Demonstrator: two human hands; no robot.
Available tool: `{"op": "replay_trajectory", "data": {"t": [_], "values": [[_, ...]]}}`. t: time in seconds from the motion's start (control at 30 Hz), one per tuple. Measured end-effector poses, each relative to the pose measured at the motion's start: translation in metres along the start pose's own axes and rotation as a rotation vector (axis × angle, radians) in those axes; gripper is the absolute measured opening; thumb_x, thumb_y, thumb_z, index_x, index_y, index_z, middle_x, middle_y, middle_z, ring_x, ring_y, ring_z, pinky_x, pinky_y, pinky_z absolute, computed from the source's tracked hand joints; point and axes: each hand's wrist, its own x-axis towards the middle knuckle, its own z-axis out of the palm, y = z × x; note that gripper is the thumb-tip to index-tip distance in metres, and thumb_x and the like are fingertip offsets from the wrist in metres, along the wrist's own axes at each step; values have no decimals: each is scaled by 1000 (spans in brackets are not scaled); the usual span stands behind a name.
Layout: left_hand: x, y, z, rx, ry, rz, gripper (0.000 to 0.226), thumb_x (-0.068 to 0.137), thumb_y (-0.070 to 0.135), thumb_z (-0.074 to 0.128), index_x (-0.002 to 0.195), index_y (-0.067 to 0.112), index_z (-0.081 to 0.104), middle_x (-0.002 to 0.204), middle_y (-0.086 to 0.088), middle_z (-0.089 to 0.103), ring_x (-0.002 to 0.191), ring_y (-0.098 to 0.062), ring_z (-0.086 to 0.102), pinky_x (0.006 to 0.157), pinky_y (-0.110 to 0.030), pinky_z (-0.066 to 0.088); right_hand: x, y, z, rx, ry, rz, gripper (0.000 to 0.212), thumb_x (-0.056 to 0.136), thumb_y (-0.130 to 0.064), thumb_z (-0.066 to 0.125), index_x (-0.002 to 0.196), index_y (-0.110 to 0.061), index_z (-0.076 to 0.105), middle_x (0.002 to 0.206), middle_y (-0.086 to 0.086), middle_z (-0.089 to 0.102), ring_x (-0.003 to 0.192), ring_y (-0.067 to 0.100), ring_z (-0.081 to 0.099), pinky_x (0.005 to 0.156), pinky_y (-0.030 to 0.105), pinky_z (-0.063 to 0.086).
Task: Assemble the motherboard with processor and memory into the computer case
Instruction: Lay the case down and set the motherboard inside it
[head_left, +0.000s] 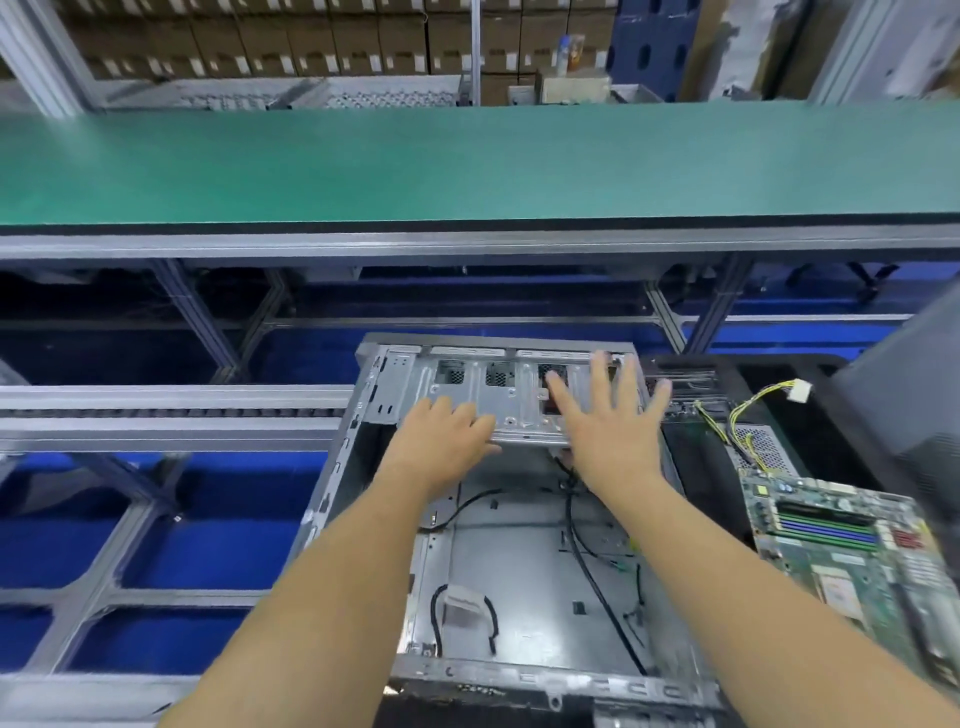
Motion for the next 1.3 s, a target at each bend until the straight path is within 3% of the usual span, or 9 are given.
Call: {"op": "replay_trajectory", "data": {"t": [0.1, 0.17, 0.37, 0.63, 0.83, 1.0, 1.1, 1.2, 1.3], "values": [[-2, 0, 3, -24, 28, -71, 47, 99, 62, 25, 107, 22, 50, 99, 1, 55, 88, -23, 52, 75, -34, 37, -17, 6, 9, 171, -102, 241, 101, 98, -23, 61, 157, -36, -19, 161, 25, -29, 146, 60, 0, 106, 72, 31], [-4, 3, 6, -31, 42, -83, 46, 99, 61, 24, 105, 23, 50, 97, 1, 54, 87, -22, 51, 73, -34, 38, -19, 14, 11, 213, -167, 250, 92, 97, -9, 57, 161, -28, -6, 161, 33, -10, 135, 53, 33, 81, 46, 52], [10, 29, 7, -144, 91, -262, 41, 99, 58, 30, 98, 20, 46, 91, 0, 43, 81, -22, 36, 73, -34, 34, 18, 42, 5, 204, -130, 172, 72, 89, 4, 54, 149, -24, 26, 132, 22, 28, 89, 36, 42, 62, 40, 43], [14, 37, 11, -164, 166, -247, 36, 98, 56, 39, 96, 20, 46, 89, 2, 42, 80, -22, 37, 75, -35, 35, 13, 43, 17, 161, -96, 165, 78, 93, -25, 54, 159, -29, 11, 162, 29, 6, 135, 42, 35, 95, 46, 46], [13, 46, 17, -311, 236, -286, 18, 100, 35, 51, 94, 18, 53, 91, 0, 46, 81, -26, 42, 77, -37, 33, -10, 47, 15, 170, -40, 244, 66, 97, -7, 43, 156, -26, 21, 127, 15, 41, 105, 35, 51, 72, 38, 43], [27, 38, 12, -396, 134, -190, 14, 103, 39, 40, 97, 27, 40, 95, 5, 41, 89, -22, 38, 89, -37, 31, -23, 48, 15, 157, -88, 306, 66, 96, -10, 48, 156, -23, 24, 130, 17, 43, 109, 35, 51, 78, 38, 47], [28, 41, -1, -337, 225, -83, 9, 96, 32, 51, 98, 24, 46, 96, 2, 48, 85, -23, 39, 81, -38, 36, -26, 45, 3, 149, 111, 239, 57, 84, -12, 62, 140, -19, 52, 135, 22, 48, 117, 42, 49, 90, 49, 43], [21, 68, -6, -293, 242, 166, 16, 87, 27, 51, 97, 15, 56, 90, -6, 55, 77, -27, 50, 67, -38, 39, -38, 23, 6, 256, 401, -121, 26, 71, -8, 73, 96, -9, 67, 99, 18, 64, 83, 39, 63, 65, 43, 49], [9, 88, 8, -466, -145, 133, 25, 96, 34, 45, 112, 15, 47, 103, -9, 62, 93, -32, 58, 78, -39, 38, -45, 10, 17, 410, -92, -131, 30, 94, -38, 57, 113, -16, 52, 102, 9, 67, 90, 36, 67, 67, 39, 48]]}}
